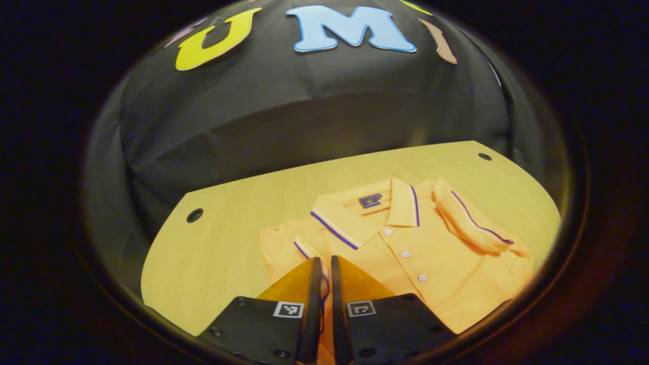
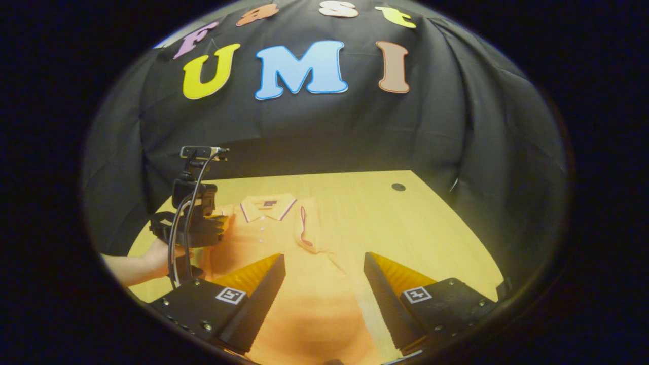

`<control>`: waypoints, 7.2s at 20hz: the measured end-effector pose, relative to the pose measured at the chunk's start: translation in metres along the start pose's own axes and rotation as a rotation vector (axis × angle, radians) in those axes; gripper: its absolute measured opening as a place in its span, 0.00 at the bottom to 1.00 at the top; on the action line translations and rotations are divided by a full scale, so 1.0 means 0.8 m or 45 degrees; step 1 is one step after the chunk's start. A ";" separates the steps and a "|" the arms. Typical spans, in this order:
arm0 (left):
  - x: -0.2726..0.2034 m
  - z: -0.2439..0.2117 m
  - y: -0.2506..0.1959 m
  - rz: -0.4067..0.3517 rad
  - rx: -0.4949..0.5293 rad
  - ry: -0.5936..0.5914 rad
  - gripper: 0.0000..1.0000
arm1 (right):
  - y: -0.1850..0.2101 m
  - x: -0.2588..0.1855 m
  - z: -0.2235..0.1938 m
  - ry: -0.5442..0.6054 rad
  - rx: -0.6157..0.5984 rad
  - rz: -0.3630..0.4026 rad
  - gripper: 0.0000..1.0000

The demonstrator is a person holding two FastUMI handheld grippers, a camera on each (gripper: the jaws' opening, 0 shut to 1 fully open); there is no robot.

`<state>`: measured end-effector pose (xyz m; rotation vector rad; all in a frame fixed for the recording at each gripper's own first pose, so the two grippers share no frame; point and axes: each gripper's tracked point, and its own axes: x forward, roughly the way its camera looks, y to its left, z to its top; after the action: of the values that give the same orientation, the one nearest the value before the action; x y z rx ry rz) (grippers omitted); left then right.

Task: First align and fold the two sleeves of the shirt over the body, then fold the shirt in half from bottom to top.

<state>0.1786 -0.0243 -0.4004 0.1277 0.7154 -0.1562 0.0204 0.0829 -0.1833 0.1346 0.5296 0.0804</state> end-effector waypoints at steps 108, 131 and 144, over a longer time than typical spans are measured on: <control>0.061 0.127 0.083 0.178 -0.092 -0.167 0.07 | 0.043 0.376 0.109 0.132 -0.097 0.194 0.01; -0.119 0.186 0.044 0.220 -0.133 -0.389 0.94 | 0.033 0.180 0.188 -0.204 -0.241 0.267 0.90; -0.343 0.219 0.002 0.315 -0.159 -0.714 0.97 | 0.002 -0.023 0.217 -0.552 -0.227 0.367 0.88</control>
<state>0.0871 -0.0257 -0.0876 0.0473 0.1458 0.0903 0.0931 0.0639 -0.0253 0.0503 0.0658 0.3696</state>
